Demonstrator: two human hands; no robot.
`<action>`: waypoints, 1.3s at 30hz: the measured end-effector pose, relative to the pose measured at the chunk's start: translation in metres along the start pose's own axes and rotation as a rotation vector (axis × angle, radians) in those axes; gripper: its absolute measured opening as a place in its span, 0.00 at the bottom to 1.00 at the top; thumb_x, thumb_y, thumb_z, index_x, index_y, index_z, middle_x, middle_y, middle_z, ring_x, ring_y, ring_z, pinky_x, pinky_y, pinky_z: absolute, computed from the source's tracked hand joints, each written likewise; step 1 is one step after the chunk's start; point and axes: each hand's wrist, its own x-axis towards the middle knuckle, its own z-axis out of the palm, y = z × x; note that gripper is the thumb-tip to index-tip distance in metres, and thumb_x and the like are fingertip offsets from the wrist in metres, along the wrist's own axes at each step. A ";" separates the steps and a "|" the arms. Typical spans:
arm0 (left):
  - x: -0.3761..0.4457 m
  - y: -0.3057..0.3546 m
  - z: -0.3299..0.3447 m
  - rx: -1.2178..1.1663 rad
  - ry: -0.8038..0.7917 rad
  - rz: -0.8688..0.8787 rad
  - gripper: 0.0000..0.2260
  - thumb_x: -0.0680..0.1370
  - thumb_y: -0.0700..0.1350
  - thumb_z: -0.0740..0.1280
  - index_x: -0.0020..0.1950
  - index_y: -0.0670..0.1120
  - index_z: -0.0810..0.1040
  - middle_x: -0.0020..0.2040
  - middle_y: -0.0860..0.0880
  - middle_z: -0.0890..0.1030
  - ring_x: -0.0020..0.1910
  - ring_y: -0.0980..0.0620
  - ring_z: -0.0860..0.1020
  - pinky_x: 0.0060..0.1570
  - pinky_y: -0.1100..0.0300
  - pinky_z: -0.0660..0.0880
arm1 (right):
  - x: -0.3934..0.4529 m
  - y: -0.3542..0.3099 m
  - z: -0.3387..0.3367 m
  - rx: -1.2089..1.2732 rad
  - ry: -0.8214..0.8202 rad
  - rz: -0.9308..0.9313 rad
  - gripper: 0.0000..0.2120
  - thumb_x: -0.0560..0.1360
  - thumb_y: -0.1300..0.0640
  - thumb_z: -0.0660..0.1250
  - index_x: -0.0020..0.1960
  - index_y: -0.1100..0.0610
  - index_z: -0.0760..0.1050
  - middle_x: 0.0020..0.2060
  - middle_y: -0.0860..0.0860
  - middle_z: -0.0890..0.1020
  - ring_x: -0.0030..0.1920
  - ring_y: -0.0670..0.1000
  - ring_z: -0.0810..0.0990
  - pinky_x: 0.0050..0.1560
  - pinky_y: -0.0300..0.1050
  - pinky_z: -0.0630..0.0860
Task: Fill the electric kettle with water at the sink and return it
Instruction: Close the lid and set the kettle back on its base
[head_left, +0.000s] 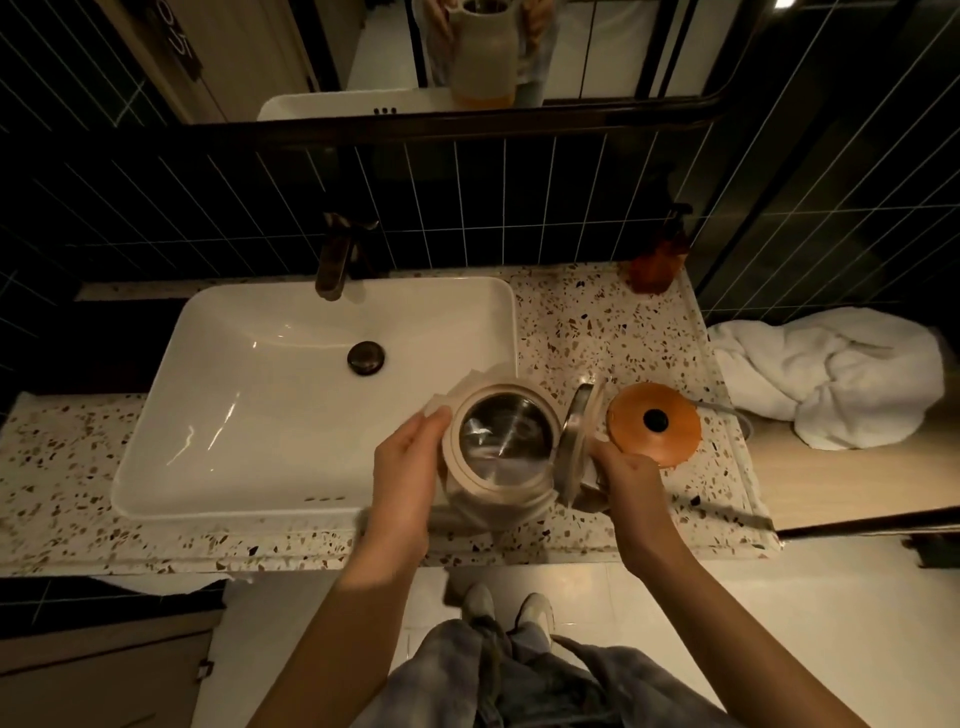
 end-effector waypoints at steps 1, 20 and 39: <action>-0.004 0.004 0.004 0.053 0.056 0.048 0.15 0.80 0.47 0.64 0.66 0.50 0.77 0.62 0.50 0.80 0.57 0.57 0.76 0.60 0.62 0.72 | 0.000 0.000 0.001 -0.009 0.008 -0.003 0.14 0.79 0.61 0.62 0.38 0.68 0.75 0.25 0.54 0.64 0.32 0.56 0.69 0.30 0.35 0.79; -0.024 0.020 0.031 0.620 0.007 0.708 0.19 0.77 0.43 0.67 0.68 0.47 0.74 0.62 0.53 0.77 0.60 0.58 0.71 0.57 0.70 0.71 | 0.007 0.001 0.002 -0.049 -0.024 0.014 0.19 0.78 0.59 0.62 0.36 0.73 0.72 0.33 0.62 0.70 0.34 0.58 0.77 0.29 0.34 0.78; 0.007 -0.024 -0.010 0.558 -0.114 0.523 0.33 0.74 0.50 0.70 0.75 0.62 0.60 0.78 0.63 0.53 0.77 0.64 0.44 0.75 0.50 0.53 | 0.003 -0.005 0.006 -0.137 0.041 -0.004 0.23 0.80 0.64 0.58 0.27 0.55 0.59 0.15 0.45 0.64 0.16 0.39 0.71 0.24 0.30 0.73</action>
